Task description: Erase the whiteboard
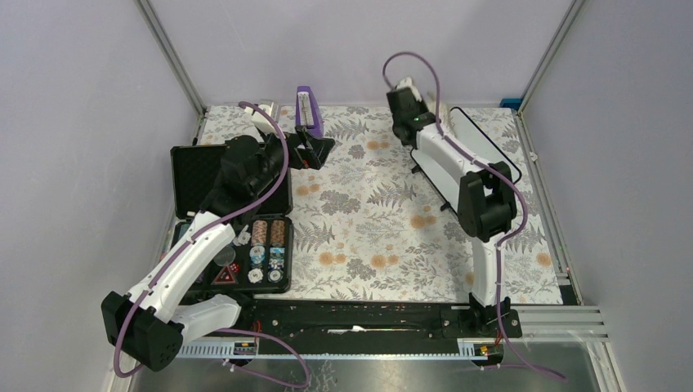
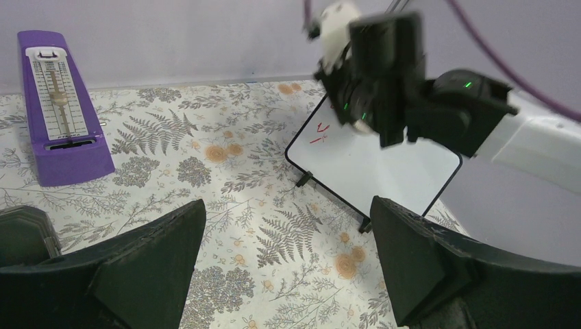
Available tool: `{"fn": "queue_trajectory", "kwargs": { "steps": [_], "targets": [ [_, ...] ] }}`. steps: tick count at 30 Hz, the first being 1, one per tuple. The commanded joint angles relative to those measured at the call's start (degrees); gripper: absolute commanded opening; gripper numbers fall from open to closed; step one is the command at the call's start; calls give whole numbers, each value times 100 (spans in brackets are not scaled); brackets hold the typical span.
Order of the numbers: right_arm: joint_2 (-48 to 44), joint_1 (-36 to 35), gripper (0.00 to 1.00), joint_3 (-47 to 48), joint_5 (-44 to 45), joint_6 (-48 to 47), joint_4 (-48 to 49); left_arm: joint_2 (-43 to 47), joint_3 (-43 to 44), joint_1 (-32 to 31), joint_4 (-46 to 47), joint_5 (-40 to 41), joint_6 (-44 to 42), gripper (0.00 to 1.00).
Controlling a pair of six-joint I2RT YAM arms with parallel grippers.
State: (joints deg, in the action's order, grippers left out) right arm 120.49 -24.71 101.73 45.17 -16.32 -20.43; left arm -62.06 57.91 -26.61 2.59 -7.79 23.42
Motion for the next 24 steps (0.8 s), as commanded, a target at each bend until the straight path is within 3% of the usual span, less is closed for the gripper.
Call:
{"fn": "queue_trajectory", "kwargs": {
  "steps": [1, 6, 11, 18, 24],
  "targets": [
    [160, 327, 0, 917, 1042, -864, 646, 18, 137, -22, 236, -35, -29, 99],
    [943, 441, 0, 1583, 1392, -1690, 802, 10, 132, -24, 233, -14, -33, 99],
    [1327, 440, 0, 1546, 1679, -2106, 1157, -8, 142, -24, 239, -45, -30, 99],
    [1605, 366, 0, 1268, 1598, -1382, 336, -32, 141, -25, 240, -55, -22, 99],
    [1484, -14, 0, 577, 927, -616, -32, -39, 140, -24, 242, -63, -13, 99]
  ]
}}
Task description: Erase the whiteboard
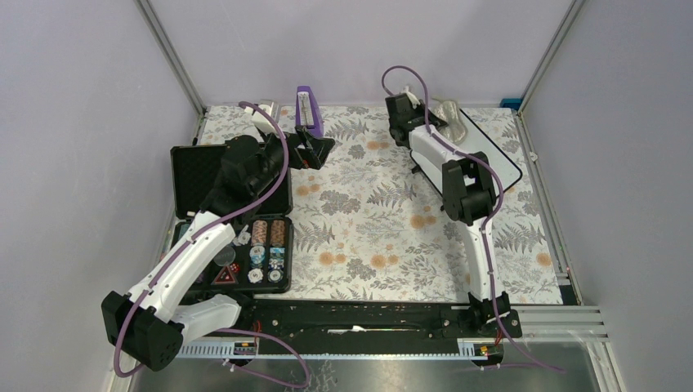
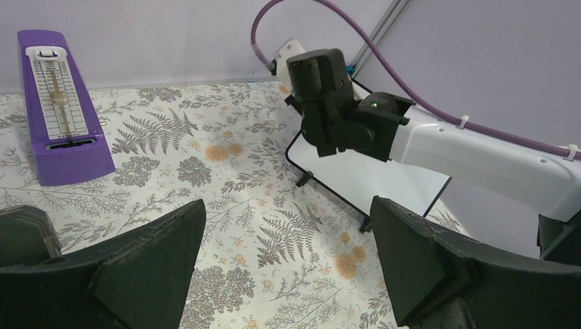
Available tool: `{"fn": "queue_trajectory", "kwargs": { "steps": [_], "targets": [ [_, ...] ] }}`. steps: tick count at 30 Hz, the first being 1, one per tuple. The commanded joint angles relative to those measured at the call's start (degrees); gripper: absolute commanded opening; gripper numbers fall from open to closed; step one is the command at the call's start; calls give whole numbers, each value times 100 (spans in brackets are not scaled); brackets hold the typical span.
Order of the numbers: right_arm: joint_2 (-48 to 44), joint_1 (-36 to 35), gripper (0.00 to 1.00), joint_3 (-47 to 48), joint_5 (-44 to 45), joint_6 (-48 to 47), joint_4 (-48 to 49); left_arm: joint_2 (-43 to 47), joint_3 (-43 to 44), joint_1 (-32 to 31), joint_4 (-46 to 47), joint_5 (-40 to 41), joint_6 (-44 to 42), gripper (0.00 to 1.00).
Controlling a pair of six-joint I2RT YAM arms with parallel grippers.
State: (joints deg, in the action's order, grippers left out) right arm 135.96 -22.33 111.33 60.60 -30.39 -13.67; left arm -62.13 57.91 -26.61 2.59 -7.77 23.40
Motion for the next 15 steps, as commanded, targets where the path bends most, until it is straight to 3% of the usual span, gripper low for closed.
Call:
{"fn": "queue_trajectory", "kwargs": {
  "steps": [1, 7, 9, 15],
  "targets": [
    [-66, -307, 0, -410, -849, 941, -862, -37, 136, -23, 242, -67, -11, 99],
    [-375, -456, 0, -308, -2794, 1816, -1623, -33, 142, -28, 242, -82, -11, 99],
    [-697, -459, 0, -277, -2979, 1909, -1529, -34, 137, -28, 244, -68, -11, 99],
    [-950, -362, 0, 767, -1355, 1372, -1415, -22, 150, -28, 235, -69, -17, 99]
  ]
}}
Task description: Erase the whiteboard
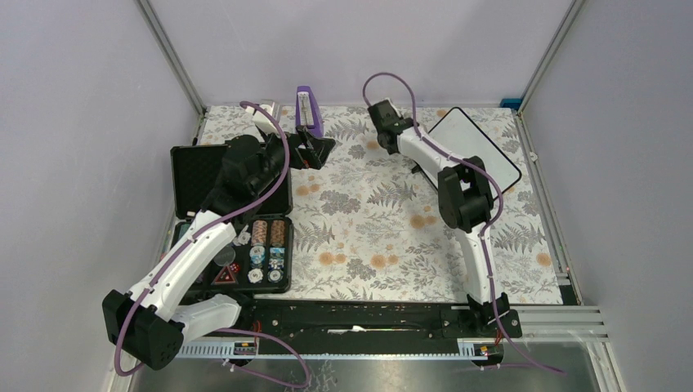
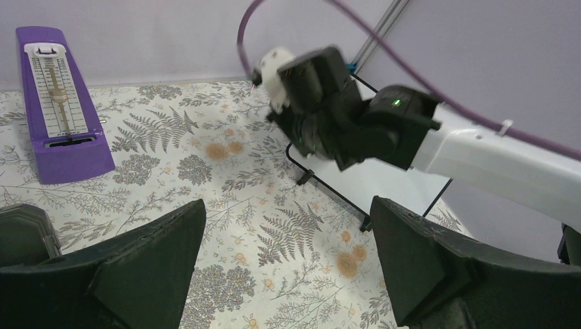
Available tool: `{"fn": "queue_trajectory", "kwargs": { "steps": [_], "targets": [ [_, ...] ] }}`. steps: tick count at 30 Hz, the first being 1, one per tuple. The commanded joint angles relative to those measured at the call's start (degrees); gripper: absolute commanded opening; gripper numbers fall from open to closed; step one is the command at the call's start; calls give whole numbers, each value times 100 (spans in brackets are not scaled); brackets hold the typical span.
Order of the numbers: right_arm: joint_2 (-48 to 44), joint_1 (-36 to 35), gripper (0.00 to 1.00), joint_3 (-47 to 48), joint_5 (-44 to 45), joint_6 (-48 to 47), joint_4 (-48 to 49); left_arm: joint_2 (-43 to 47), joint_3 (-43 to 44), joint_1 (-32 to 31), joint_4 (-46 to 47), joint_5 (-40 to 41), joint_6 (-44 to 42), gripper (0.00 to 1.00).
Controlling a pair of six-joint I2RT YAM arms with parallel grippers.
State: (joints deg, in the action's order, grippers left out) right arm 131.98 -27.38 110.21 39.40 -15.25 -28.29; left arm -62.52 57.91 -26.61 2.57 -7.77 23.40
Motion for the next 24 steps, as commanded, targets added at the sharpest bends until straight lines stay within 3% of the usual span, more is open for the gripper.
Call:
{"fn": "queue_trajectory", "kwargs": {
  "steps": [1, 5, 8, 17, 24],
  "targets": [
    [-459, 186, 0, 1161, 1136, -333, 118, 28, 150, -28, 241, -72, -19, 99],
    [135, 358, 0, 2031, 2051, -1123, 194, 57, 150, -28, 235, -62, -19, 99],
    [295, 481, 0, 1878, 2518, -1583, 646, 77, 150, -28, 232, -48, -28, 99],
    [701, 655, 0, 1459, 2619, -1755, 953, 100, 158, -28, 223, -51, -37, 99],
    [830, 562, 0, 920, 2343, -1197, 571, 82, 159, -28, 219, -48, -37, 99]
  ]
}}
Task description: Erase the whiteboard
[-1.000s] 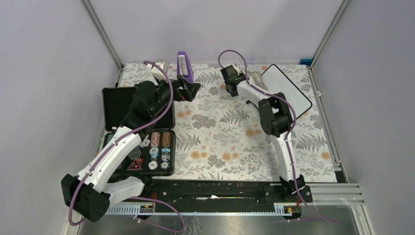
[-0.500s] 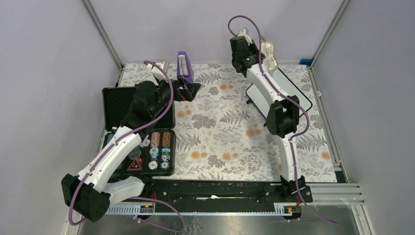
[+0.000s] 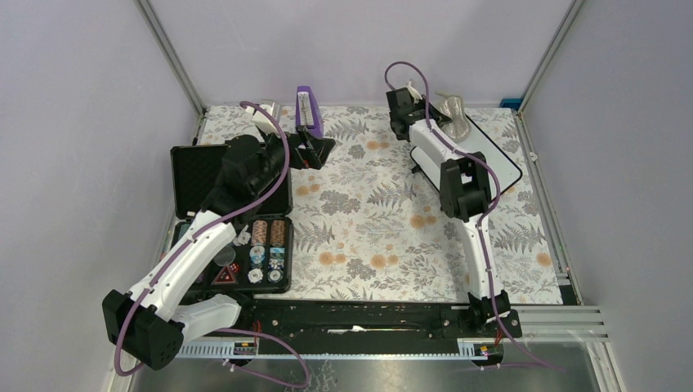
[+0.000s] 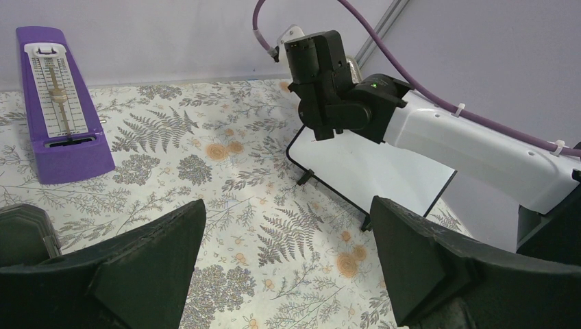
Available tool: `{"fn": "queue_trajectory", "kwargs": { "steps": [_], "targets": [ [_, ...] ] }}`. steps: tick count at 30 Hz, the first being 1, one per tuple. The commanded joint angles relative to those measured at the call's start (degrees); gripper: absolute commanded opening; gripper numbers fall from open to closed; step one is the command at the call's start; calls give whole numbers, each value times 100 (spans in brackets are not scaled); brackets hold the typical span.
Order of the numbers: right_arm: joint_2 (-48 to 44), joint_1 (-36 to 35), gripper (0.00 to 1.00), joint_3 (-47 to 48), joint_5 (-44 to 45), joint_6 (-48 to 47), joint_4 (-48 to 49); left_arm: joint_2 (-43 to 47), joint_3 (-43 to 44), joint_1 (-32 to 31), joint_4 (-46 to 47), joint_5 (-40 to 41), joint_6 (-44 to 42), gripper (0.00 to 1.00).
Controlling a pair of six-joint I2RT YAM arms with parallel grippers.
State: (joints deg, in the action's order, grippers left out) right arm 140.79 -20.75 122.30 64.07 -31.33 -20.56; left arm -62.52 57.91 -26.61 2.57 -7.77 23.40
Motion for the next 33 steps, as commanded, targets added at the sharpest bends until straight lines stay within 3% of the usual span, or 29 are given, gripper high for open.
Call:
{"fn": "queue_trajectory", "kwargs": {
  "steps": [1, 9, 14, 18, 24, 29, 33],
  "targets": [
    [-66, -141, 0, -451, -179, 474, -208, 78, 161, -28, 218, -51, -37, 99],
    [-47, -727, 0, -1500, -896, 926, -339, 48, 159, -28, 229, -54, -37, 99],
    [-170, -1023, 0, -1452, -1741, 1157, -693, 26, 155, -28, 227, -57, -37, 99],
    [-816, -1028, 0, -1310, -2067, 1350, -741, -13, 158, -28, 227, -62, -37, 99],
    [-1256, -948, 0, -931, -1163, 768, -278, -7, 156, -28, 228, -73, -36, 99],
    [-800, -586, 0, -300, -63, 172, -72, 10, 157, -28, 224, -43, -37, 99],
    [-447, -306, 0, 57, 156, 62, -67, 20, 157, -28, 218, -36, -46, 99]
  ]
}}
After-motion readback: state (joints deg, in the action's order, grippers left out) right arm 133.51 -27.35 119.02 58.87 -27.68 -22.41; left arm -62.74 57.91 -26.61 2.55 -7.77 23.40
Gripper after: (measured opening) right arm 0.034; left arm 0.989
